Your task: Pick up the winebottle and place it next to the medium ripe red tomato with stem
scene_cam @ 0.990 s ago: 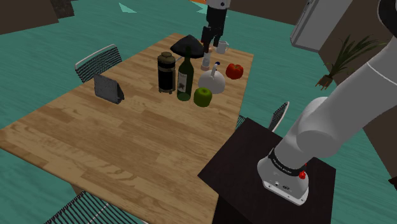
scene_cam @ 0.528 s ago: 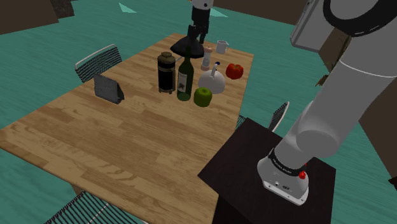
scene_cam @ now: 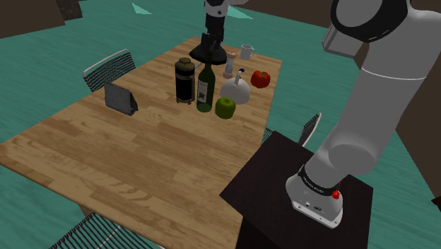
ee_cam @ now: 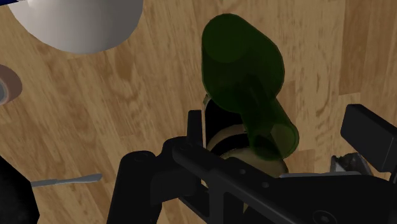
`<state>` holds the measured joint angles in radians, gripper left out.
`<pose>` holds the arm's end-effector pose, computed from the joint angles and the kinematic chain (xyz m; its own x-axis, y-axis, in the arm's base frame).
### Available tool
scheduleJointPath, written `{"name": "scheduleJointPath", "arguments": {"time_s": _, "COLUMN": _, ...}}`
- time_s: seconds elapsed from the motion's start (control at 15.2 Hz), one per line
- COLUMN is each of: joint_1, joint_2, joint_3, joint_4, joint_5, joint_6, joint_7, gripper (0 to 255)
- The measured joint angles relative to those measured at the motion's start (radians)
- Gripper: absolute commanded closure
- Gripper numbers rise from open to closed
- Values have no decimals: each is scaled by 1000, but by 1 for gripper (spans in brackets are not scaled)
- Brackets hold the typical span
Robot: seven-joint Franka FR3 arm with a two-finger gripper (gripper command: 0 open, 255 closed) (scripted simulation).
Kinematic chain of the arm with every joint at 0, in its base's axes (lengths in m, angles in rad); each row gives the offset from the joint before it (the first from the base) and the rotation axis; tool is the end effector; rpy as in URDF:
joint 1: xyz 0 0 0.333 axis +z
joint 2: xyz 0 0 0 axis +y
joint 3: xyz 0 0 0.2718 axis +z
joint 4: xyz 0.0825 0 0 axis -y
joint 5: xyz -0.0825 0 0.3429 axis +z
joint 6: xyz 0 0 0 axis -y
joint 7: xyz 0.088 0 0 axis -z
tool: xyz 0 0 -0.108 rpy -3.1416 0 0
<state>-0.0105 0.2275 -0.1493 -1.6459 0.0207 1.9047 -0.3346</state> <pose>0.5784 -0.0854 0.4519 0.9847 0.1721 0.0275 0.1715 -0.9849 0.0241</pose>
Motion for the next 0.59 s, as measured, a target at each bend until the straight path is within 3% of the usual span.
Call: {"name": "scheduleJointPath", "arguments": {"time_s": 0.59, "joint_1": 0, "joint_2": 6, "joint_3": 1, "joint_4": -39, "joint_5": 1, "joint_6": 45, "joint_7": 0, "gripper": 0}}
